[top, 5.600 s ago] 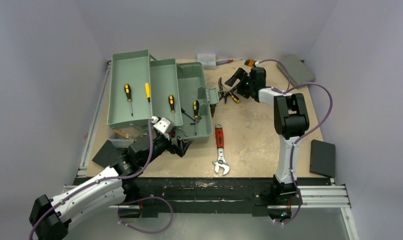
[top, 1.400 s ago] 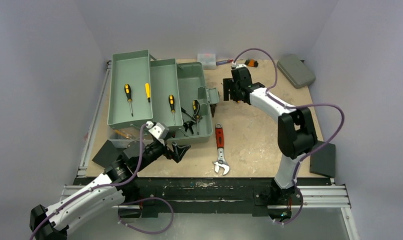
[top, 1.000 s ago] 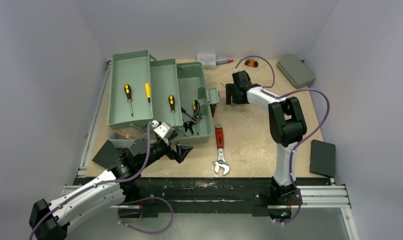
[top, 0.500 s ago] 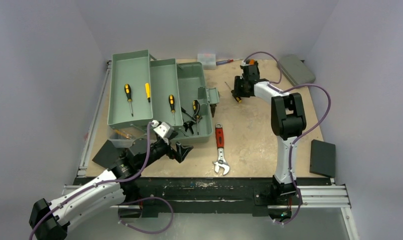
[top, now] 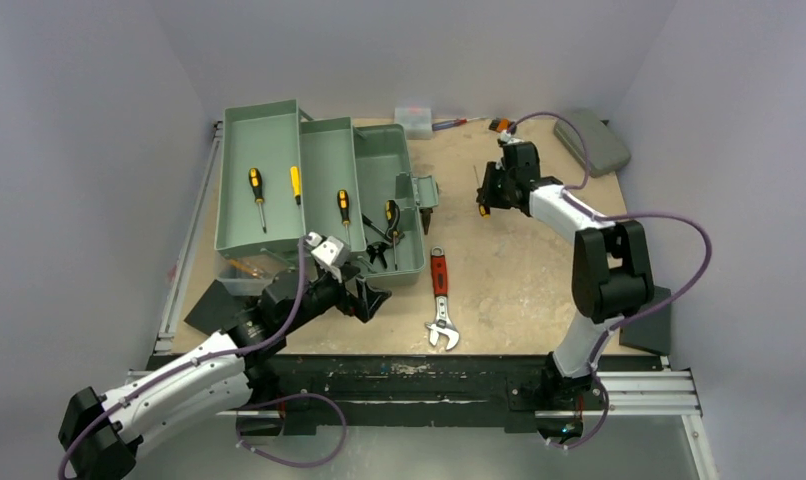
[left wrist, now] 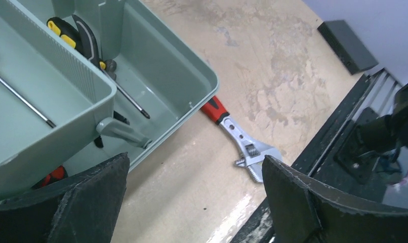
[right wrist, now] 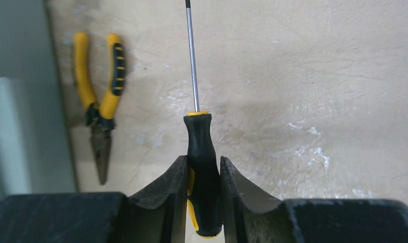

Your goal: Pack the tool kit

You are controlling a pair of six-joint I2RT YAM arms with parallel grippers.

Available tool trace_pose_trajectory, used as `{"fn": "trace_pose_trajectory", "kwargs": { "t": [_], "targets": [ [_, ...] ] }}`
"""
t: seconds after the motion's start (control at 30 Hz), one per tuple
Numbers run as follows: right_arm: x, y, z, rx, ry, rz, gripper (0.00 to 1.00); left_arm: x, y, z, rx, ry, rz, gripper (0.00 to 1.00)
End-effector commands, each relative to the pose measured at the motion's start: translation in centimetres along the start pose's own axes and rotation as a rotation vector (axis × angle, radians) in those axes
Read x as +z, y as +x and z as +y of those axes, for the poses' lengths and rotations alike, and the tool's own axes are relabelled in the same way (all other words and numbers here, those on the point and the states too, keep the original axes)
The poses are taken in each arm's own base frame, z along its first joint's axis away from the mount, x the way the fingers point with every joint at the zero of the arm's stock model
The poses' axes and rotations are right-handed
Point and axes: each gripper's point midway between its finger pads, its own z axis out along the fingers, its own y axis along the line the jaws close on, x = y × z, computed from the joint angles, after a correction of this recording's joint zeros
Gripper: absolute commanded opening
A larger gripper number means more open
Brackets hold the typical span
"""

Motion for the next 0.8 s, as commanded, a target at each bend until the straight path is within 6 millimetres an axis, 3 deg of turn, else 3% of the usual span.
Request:
{"fn": "trace_pose_trajectory", "kwargs": {
  "t": [0.0, 0.37, 0.6, 0.77],
  "targets": [
    [-5.5, -4.3, 3.3, 0.014, -0.140, -0.169, 0.03, -0.3, -6.5, -2.9, -0.186, 0.044, -0.104, 1.00],
    [-16.7, -6.2, 10.4, 0.019, -0.554, -0.366, 0.00, -2.2, -14.6, -3.9, -0.294, -0.036, -0.160, 1.00],
    [-22.9, -4.2, 15.4, 0.007, -0.777, -0.444, 0.00, -1.8, -17.4, -4.9, -0.285, -0.023, -0.172, 1.00],
    [-25.4, -3.5, 17.5, -0.001, -0.839, -0.464, 0.00, -1.5, -20.2, -5.8, -0.303, 0.007, -0.234, 1.00]
  ]
}}
